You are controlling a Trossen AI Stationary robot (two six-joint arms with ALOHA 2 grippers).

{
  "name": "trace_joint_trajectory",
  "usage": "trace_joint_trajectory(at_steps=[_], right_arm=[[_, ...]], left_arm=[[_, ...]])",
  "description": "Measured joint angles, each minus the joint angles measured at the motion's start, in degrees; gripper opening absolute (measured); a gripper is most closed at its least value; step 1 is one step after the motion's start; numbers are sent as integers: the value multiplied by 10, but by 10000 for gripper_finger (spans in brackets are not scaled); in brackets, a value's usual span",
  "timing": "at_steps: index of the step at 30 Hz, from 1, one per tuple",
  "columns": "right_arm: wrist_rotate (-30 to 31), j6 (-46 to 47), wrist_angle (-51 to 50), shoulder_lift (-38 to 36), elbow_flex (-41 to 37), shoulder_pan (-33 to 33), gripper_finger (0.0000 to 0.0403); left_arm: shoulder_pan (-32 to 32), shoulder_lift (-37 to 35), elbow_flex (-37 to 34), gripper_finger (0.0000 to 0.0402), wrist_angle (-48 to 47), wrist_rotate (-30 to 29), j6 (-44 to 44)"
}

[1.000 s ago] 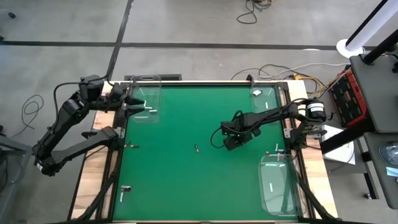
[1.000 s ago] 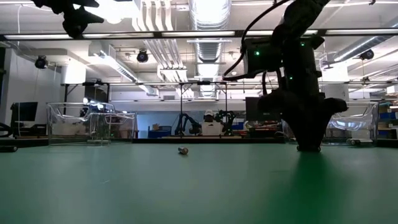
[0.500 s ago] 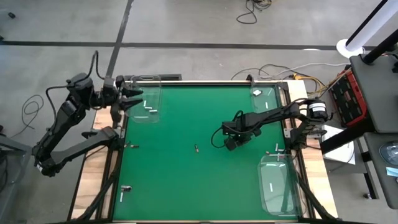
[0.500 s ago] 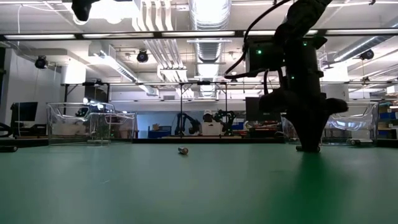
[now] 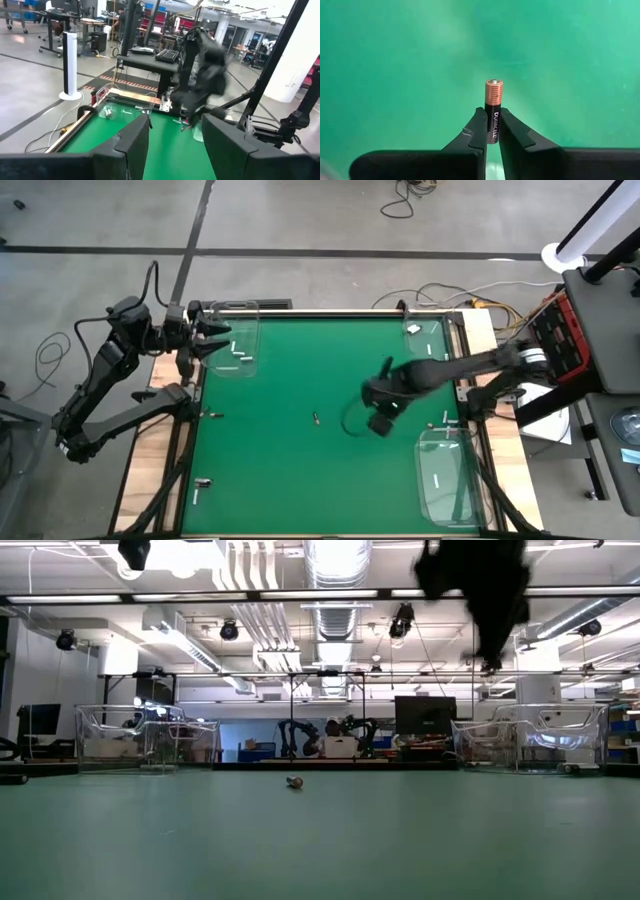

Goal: Sort batteries
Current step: Put the black battery into the bottom right transparent bin

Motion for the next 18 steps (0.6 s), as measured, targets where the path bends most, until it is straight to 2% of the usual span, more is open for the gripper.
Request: trace_joint_trajectory(at_steps=[5, 10, 18], right_arm=[[5, 48, -36, -32, 36, 135, 19], [1, 118, -64, -30, 35, 271, 18], [2, 221, -122, -6, 17, 401, 18]], left_arm=[[0, 2, 0, 164, 0, 16, 12], [0, 13, 0, 164, 0, 15, 26], [0, 42, -1, 164, 3, 11, 25]])
